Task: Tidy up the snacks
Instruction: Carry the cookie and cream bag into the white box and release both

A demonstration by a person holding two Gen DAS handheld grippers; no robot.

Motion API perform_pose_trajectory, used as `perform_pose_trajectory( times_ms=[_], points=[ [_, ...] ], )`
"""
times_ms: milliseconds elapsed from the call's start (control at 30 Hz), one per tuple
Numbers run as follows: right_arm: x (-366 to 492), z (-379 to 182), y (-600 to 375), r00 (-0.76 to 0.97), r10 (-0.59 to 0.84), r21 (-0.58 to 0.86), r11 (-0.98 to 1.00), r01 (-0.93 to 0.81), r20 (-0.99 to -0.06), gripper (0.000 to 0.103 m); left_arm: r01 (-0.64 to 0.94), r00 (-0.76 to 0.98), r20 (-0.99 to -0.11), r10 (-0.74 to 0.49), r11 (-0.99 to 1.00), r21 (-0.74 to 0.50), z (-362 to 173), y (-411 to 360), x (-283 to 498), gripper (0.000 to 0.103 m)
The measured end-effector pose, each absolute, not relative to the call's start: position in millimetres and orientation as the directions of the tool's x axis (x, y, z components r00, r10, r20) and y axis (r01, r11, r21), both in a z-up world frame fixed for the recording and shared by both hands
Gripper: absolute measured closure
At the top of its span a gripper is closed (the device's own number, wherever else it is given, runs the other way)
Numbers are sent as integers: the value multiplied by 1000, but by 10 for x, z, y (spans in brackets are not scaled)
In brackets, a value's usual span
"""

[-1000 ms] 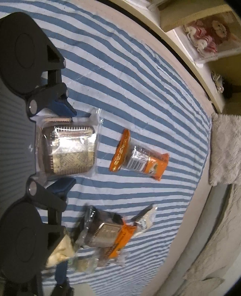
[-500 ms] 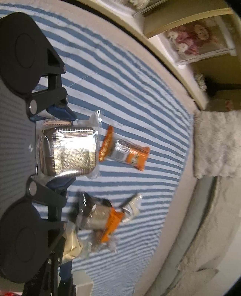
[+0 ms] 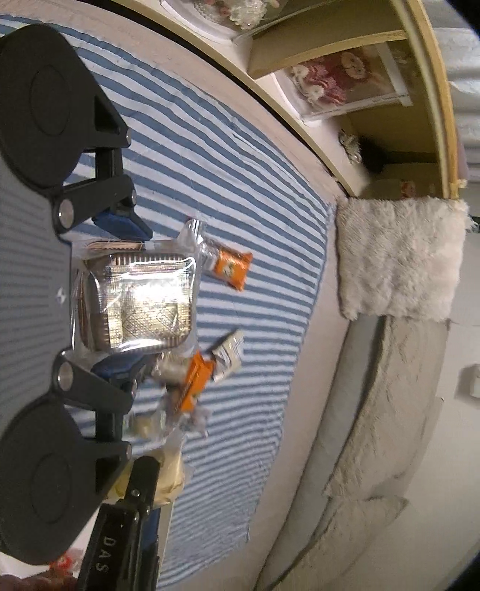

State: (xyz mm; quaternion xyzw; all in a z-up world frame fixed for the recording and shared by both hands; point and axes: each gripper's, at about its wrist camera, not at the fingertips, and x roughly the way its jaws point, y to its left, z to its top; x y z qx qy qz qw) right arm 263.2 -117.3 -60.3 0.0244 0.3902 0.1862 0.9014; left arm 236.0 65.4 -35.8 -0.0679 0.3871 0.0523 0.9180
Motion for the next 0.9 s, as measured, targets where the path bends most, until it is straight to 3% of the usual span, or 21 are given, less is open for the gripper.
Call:
perform_pose_trajectory(
  times_ms=[900],
  points=[
    [2095, -427, -2728, 758, 163, 203, 978, -42, -631, 54, 94, 725, -660, -197, 977, -189, -186, -821, 2297, 39]
  ],
)
